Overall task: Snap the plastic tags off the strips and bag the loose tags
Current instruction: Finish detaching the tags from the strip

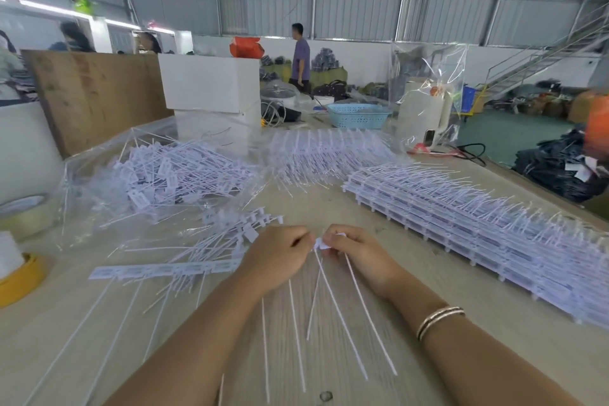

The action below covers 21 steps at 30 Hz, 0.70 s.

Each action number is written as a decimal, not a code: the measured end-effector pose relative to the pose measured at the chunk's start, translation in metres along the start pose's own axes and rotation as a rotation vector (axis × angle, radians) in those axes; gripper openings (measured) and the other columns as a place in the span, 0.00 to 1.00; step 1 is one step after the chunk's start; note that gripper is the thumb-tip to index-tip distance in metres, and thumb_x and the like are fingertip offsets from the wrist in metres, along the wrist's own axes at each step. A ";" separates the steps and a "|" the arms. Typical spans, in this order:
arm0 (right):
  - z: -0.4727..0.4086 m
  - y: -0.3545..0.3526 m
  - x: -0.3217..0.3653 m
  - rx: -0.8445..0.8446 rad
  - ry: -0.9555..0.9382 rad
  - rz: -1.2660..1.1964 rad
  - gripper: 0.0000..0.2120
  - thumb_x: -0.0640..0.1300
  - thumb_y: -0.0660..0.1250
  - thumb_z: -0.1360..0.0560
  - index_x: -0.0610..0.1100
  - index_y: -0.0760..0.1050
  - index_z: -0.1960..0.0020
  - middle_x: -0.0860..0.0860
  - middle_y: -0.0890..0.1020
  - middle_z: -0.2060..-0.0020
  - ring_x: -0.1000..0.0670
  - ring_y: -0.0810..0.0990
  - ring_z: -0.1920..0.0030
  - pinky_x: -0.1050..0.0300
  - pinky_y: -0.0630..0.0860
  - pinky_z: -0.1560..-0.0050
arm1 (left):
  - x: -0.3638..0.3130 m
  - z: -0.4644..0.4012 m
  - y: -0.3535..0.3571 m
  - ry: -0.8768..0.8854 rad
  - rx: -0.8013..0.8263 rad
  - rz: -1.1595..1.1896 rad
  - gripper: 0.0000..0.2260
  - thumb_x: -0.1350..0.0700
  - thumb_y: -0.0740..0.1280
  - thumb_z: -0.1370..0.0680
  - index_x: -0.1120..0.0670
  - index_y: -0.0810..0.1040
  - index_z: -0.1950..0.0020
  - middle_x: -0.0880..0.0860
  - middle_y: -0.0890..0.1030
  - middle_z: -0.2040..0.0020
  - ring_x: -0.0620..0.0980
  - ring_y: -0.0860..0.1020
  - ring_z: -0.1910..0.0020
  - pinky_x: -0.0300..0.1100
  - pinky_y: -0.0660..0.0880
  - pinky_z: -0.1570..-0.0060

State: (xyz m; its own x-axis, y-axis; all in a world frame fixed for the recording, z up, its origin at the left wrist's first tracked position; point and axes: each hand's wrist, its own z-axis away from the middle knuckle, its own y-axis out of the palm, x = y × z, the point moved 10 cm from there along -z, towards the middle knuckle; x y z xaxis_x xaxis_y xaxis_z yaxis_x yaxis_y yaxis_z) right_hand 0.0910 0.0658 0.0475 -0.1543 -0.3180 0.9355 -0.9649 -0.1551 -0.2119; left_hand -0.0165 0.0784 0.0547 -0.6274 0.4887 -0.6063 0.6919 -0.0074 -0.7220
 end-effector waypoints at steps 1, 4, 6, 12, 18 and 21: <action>0.000 0.003 -0.001 0.032 0.006 0.028 0.16 0.38 0.64 0.23 0.47 0.74 0.69 0.54 0.75 0.72 0.57 0.72 0.68 0.67 0.67 0.63 | -0.002 0.000 0.001 0.013 0.005 0.018 0.16 0.55 0.59 0.20 0.60 0.69 0.66 0.63 0.75 0.66 0.50 0.69 0.70 0.43 0.63 0.67; 0.003 0.006 0.002 0.064 -0.008 0.031 0.17 0.41 0.66 0.23 0.49 0.74 0.70 0.55 0.75 0.72 0.56 0.71 0.68 0.65 0.67 0.64 | -0.004 0.000 0.003 0.018 0.029 0.124 0.17 0.53 0.60 0.19 0.59 0.73 0.66 0.56 0.71 0.70 0.48 0.69 0.70 0.41 0.63 0.67; 0.004 0.008 0.008 0.052 -0.060 -0.021 0.16 0.39 0.65 0.23 0.50 0.75 0.69 0.55 0.75 0.72 0.56 0.71 0.69 0.66 0.67 0.64 | -0.001 0.000 0.001 -0.014 0.013 0.250 0.18 0.52 0.59 0.19 0.57 0.77 0.65 0.48 0.72 0.72 0.44 0.70 0.70 0.40 0.66 0.65; 0.005 0.009 0.022 -0.079 -0.201 -0.142 0.11 0.44 0.64 0.26 0.46 0.73 0.66 0.53 0.73 0.73 0.54 0.69 0.69 0.64 0.67 0.65 | -0.006 -0.001 -0.007 -0.029 -0.071 0.484 0.19 0.53 0.57 0.18 0.53 0.69 0.69 0.44 0.69 0.78 0.41 0.67 0.76 0.34 0.64 0.71; 0.005 -0.010 0.024 -0.203 -0.225 -0.163 0.13 0.36 0.59 0.20 0.41 0.71 0.63 0.53 0.72 0.72 0.56 0.70 0.70 0.67 0.69 0.64 | 0.012 -0.004 -0.013 -0.105 -0.174 0.550 0.20 0.50 0.56 0.18 0.52 0.69 0.70 0.46 0.71 0.77 0.41 0.69 0.77 0.31 0.67 0.72; 0.002 -0.012 0.017 -0.230 -0.143 -0.032 0.14 0.37 0.63 0.22 0.45 0.71 0.65 0.58 0.73 0.73 0.63 0.70 0.72 0.74 0.68 0.67 | 0.015 -0.004 -0.005 -0.102 -0.140 0.455 0.19 0.54 0.57 0.18 0.52 0.71 0.69 0.44 0.73 0.75 0.40 0.71 0.74 0.35 0.68 0.69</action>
State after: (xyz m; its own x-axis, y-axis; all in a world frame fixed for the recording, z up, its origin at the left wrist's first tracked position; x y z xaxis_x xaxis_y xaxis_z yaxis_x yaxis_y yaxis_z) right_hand 0.1009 0.0604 0.0652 -0.1072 -0.4479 0.8876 -0.9942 0.0443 -0.0977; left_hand -0.0274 0.0894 0.0508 -0.2765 0.3752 -0.8847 0.9413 -0.0795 -0.3280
